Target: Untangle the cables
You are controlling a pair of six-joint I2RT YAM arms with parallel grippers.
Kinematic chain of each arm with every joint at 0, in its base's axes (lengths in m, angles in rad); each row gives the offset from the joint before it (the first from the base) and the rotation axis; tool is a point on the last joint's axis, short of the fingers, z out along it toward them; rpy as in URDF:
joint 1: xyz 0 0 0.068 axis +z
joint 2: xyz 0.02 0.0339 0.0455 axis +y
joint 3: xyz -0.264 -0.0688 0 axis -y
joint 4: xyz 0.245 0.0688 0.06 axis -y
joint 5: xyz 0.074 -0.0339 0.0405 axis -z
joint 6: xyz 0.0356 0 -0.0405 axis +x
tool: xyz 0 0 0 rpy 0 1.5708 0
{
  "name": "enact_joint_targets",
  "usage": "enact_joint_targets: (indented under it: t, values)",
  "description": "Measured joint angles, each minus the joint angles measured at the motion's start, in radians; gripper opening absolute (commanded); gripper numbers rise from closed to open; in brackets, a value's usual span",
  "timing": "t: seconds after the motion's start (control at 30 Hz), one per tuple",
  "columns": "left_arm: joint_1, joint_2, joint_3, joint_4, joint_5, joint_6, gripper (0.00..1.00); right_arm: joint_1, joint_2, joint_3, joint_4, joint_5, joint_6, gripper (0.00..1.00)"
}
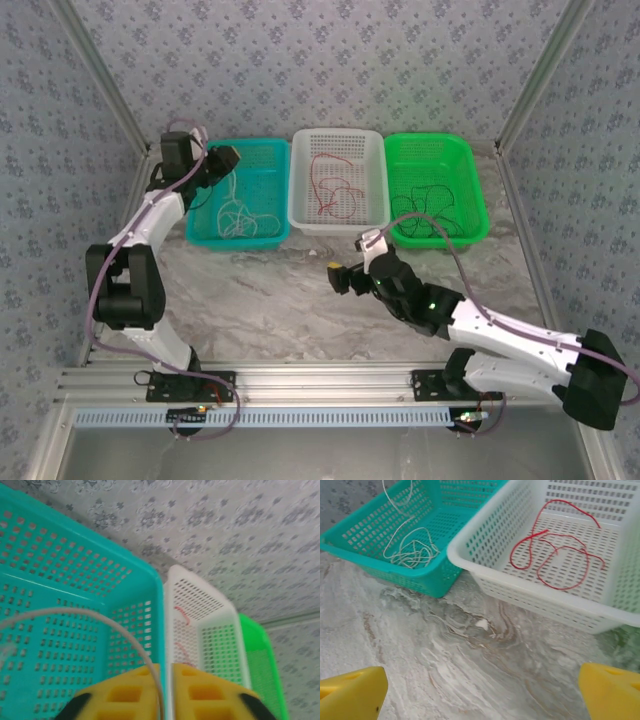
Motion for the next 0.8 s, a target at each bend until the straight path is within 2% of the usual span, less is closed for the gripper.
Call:
enact_joint_targets:
  t: [0.3, 0.57, 0.8]
  values:
    - [-0.057, 0.041, -0.001, -0.094, -0.072, 0.091, 0.99, -0.061, -0.186, -0.034, -0.19, 0.073, 0.006, 1.0]
    - [-0.103, 0.039, 0.051, -0.264, -0.219, 0.188, 0.99, -0.15, -0.375, -0.053, -0.315, 0.108, 0.005, 1.0]
    - [-0.152, 0.037, 0.126, -0.404, -0.381, 0.302, 0.99, -0.209, -0.407, -0.053, -0.397, 0.11, -0.003, 1.0]
